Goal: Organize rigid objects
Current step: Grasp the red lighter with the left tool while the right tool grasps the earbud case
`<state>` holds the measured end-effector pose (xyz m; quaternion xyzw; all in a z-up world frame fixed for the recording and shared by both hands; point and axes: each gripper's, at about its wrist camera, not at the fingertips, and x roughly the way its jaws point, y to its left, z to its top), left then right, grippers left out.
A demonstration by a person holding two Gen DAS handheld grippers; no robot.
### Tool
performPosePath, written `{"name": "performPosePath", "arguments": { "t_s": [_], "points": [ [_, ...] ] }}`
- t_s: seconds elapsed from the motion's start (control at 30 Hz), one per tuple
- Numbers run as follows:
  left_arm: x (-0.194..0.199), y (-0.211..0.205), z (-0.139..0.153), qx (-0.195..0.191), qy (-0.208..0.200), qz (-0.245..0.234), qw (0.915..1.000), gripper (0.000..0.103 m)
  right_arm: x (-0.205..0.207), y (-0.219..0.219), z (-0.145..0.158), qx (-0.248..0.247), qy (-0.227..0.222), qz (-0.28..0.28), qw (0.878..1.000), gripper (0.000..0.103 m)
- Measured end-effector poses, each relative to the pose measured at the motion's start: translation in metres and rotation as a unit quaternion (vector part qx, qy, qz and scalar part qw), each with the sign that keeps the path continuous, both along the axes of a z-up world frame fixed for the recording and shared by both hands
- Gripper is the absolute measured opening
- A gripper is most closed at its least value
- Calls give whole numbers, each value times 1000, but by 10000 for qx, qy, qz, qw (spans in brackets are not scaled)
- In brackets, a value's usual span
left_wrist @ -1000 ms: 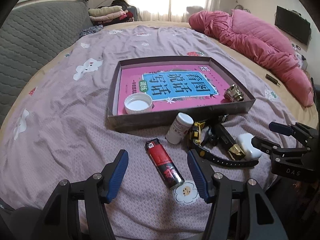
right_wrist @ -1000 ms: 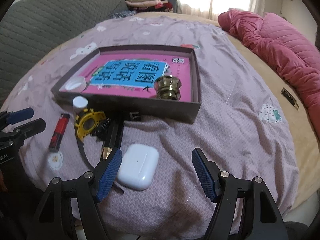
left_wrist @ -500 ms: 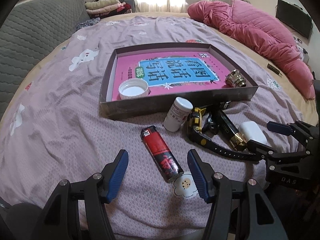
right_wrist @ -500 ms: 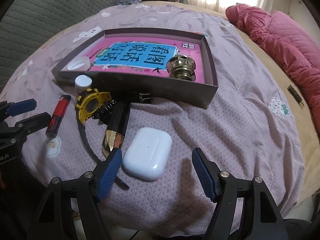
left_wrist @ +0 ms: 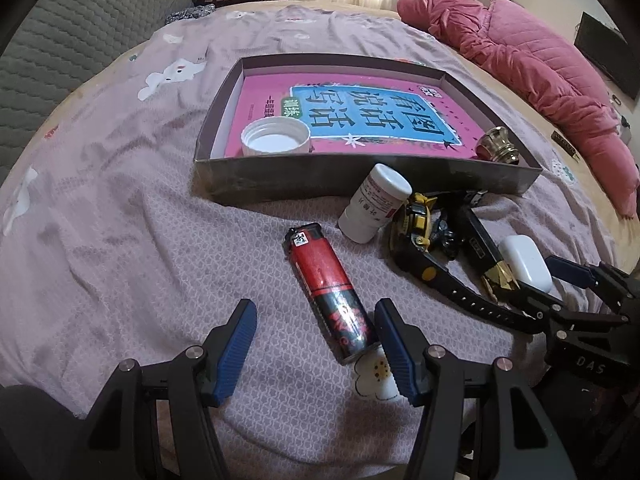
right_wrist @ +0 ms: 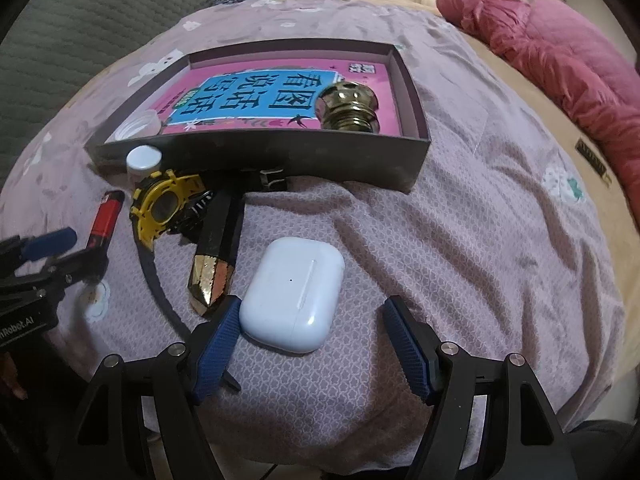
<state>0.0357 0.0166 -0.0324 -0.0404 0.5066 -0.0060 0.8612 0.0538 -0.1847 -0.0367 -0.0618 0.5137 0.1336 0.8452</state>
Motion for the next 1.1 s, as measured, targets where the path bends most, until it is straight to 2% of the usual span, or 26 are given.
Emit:
{"name": "performPosePath", "arguments": {
  "t_s": [0.4,0.63,0.73,0.93,1.1],
  "points": [
    [8,2,-6,-89,33,114,9999,61,11,-6,-2,2,-107,-145,9998,73],
    [11,5,-6,-151,35,149,9998,61,17,-6,-1,169,-182,-110,9996,62],
    [12,6,-6,-185,34,177,9997,61,18,-2,-1,127,-250,-16,9996,58],
    [14,7,-7,-216,35,203,9996,61,19,3,0,186,-320,134,9992,57],
    [14,9,-7,-248,36,215,9995,61,24,12,1,189,-477,487,9975,57]
  ]
}}
